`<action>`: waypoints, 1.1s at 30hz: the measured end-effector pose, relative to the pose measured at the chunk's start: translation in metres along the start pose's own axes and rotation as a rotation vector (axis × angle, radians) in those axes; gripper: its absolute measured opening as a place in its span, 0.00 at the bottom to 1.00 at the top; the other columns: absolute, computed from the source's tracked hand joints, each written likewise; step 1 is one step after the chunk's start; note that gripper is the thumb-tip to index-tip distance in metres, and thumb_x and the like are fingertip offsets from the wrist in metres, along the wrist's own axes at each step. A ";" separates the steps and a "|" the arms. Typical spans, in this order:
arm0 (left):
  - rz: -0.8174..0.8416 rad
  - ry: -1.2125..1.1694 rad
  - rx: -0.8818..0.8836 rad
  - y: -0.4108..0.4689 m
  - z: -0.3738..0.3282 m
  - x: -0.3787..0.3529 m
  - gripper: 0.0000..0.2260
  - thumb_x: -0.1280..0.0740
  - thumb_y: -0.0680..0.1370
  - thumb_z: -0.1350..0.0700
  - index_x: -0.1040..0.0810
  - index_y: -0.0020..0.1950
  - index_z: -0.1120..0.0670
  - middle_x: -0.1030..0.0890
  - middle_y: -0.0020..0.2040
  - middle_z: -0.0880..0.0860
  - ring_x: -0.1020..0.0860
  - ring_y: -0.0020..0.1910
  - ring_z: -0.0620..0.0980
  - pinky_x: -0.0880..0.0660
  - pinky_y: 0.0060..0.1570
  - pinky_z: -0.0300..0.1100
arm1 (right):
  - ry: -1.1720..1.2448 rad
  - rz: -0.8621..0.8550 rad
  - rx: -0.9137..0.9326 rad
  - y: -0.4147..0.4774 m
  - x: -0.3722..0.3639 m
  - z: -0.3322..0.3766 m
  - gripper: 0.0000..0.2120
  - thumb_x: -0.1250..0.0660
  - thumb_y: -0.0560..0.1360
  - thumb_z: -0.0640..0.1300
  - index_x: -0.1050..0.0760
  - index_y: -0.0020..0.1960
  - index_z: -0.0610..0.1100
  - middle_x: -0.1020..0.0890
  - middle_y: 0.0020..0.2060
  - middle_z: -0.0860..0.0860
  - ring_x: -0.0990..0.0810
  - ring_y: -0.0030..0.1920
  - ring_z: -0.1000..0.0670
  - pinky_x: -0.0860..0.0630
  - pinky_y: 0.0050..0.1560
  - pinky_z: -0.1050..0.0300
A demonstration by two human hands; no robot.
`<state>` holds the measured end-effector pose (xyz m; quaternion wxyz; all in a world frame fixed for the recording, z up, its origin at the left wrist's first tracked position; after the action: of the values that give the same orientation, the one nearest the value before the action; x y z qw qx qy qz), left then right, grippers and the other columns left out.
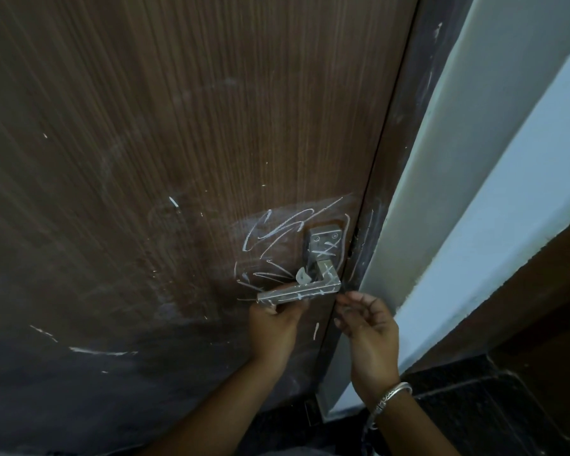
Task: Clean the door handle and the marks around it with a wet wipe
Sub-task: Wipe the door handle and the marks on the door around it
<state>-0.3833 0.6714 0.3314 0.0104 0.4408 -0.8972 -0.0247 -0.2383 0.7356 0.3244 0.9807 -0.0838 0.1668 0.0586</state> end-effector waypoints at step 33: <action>0.588 -0.131 0.552 0.016 -0.045 0.011 0.19 0.46 0.80 0.53 0.15 0.44 0.52 0.16 0.53 0.51 0.19 0.52 0.47 0.23 0.51 0.41 | -0.115 0.017 0.070 0.009 0.013 0.005 0.11 0.37 0.74 0.28 0.23 0.43 0.43 0.17 0.36 0.52 0.19 0.35 0.59 0.23 0.34 0.67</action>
<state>-0.4011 0.6711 0.3767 -0.1591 0.1492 -0.9567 0.1929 -0.2255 0.7468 0.3230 0.9904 -0.0447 0.1128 0.0656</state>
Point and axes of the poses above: each hand's wrist, its own y-axis towards the middle knuckle, its own x-axis out of the back of the hand, z = x × y, the point moved 6 cm from there along y, towards the middle knuckle
